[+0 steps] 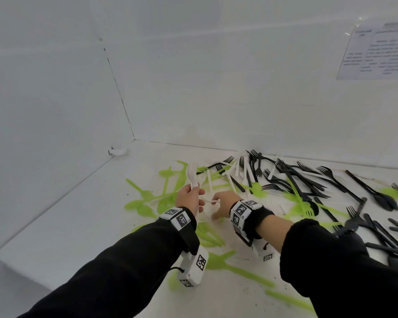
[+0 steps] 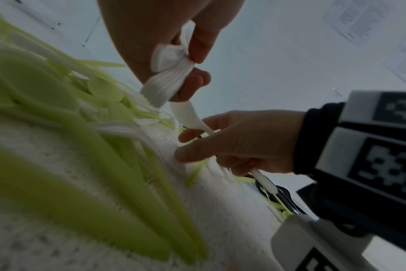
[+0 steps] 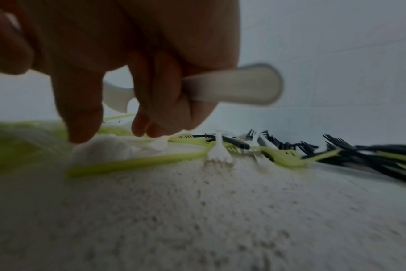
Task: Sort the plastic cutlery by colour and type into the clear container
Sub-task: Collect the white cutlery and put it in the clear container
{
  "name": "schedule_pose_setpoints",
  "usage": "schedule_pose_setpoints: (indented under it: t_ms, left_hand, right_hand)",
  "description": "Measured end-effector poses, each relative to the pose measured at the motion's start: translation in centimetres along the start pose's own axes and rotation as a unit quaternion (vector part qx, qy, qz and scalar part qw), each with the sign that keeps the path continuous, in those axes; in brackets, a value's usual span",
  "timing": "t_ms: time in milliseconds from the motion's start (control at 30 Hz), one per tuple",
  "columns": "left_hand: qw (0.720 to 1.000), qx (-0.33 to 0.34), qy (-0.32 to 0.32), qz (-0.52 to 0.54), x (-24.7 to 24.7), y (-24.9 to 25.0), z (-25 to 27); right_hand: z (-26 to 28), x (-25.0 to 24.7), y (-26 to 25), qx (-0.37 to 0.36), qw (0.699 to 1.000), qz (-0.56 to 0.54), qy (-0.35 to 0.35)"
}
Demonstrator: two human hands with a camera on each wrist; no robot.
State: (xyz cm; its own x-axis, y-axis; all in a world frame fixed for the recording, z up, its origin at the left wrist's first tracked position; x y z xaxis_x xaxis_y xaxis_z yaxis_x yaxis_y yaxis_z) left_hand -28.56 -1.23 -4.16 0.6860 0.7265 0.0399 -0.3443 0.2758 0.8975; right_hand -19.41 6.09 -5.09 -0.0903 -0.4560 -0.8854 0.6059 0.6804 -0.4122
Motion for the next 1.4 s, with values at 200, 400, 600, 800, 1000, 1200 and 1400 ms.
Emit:
schedule_pose_setpoints:
  t_ms: [200,400,600,800,1000,1200,1400]
  left_hand:
    - [1.000,0.003,-0.009,-0.013,-0.1,-0.3,-0.3]
    - [1.000,-0.003,-0.021,-0.022,1.1,-0.9,-0.3]
    - [0.998,-0.022,-0.046,-0.035,2.5,-2.0,0.0]
    - [0.997,-0.027,-0.060,-0.036,3.5,-2.4,0.6]
    - [0.995,-0.020,-0.092,-0.042,4.0,-2.1,1.3]
    - [0.991,-0.027,-0.131,-0.029,4.2,-2.4,1.7]
    - [0.993,-0.020,-0.111,-0.039,4.5,-2.5,1.8]
  right_hand:
    - [0.1,0.1,0.3,0.012,1.000,0.029,-0.001]
    - [1.9,-2.5,3.3,0.075,0.994,0.002,0.074]
    - [4.6,-5.4,7.3,0.091,0.932,-0.154,0.315]
    - [5.9,-7.8,8.5,0.062,0.848,-0.268,0.453]
    - [5.9,-8.1,7.1,-0.004,0.960,-0.042,0.276]
    - [5.6,-7.8,7.2,-0.023,0.978,0.006,0.207]
    - [6.1,-8.3,8.3,-0.017,0.980,0.046,0.194]
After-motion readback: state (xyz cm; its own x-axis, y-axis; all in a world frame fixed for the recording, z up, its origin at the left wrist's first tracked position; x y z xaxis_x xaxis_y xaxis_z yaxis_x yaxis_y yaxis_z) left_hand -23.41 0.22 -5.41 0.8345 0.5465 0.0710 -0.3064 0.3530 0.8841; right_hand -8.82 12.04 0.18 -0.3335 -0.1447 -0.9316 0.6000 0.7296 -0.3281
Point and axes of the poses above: each hand's wrist, its own z-axis away from the middle knuckle, its own x-axis out of the palm, y = z × x, the point moved 1 cm from there along -z, towards the middle knuckle, and after that the axes turned 12 degrees about -x, right-handed, at the moved point
